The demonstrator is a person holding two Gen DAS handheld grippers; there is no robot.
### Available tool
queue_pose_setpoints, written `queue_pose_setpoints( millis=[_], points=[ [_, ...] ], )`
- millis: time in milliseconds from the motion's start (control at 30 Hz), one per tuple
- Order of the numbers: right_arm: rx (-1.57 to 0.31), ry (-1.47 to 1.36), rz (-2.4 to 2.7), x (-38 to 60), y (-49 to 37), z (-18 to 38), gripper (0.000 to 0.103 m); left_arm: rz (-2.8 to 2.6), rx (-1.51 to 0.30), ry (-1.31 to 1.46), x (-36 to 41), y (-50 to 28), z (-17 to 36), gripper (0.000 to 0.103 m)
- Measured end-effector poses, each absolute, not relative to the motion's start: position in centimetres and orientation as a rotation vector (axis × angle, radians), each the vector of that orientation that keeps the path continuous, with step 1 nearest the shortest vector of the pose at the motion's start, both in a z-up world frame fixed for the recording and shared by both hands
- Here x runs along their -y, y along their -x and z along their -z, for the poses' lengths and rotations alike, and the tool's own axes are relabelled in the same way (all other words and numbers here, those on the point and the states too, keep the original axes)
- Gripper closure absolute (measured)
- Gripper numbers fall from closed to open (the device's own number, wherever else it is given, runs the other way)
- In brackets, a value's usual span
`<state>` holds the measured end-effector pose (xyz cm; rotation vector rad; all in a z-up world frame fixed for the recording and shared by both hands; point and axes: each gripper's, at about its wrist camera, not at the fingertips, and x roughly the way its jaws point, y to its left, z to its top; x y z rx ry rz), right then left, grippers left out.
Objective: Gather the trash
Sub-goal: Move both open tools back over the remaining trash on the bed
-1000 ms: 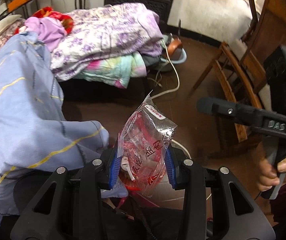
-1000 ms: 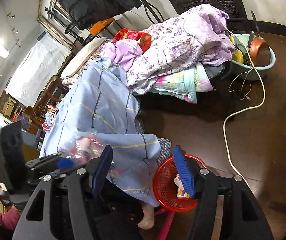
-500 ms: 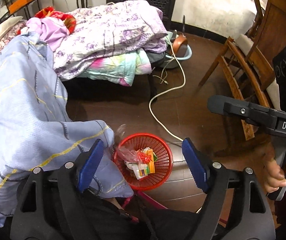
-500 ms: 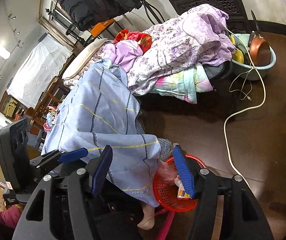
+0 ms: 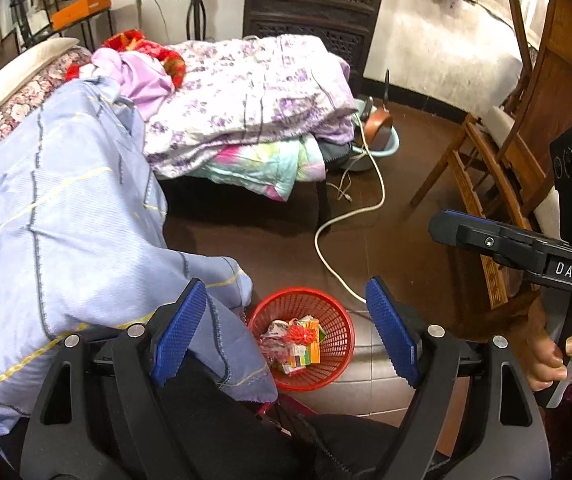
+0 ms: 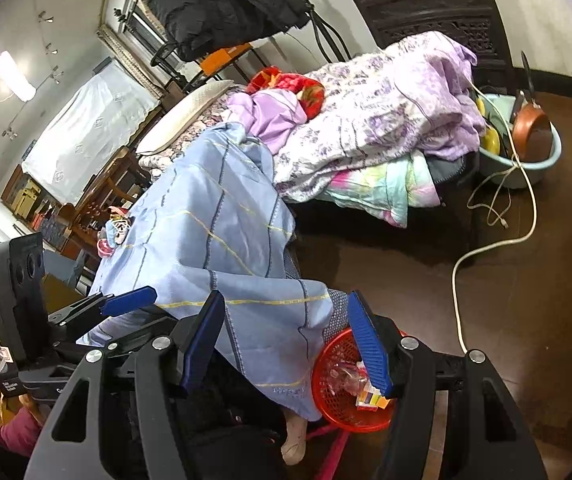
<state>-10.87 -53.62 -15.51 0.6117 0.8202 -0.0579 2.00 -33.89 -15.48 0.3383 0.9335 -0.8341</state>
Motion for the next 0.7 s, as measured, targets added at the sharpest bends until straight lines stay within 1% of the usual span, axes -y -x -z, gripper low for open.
queue_pose_setpoints(
  millis=[433,533,700],
  points=[
    [-0.732,-0.471,0.005,49.5,11.0,9.5,0.039,0.773,-0.788,-0.276,29.1,0.0,10.5,0.02],
    [-0.708,-0.435,-0.012,48.1,11.1,8.0,0.035,0.749,-0.754,-0.251,27.3,0.6,9.3,0.019],
    [-0.665,-0.367,-0.056,45.3,11.2,5.4,0.034,0.704,-0.698,-0.206,24.1,1.2,7.4,0.016]
  ],
)
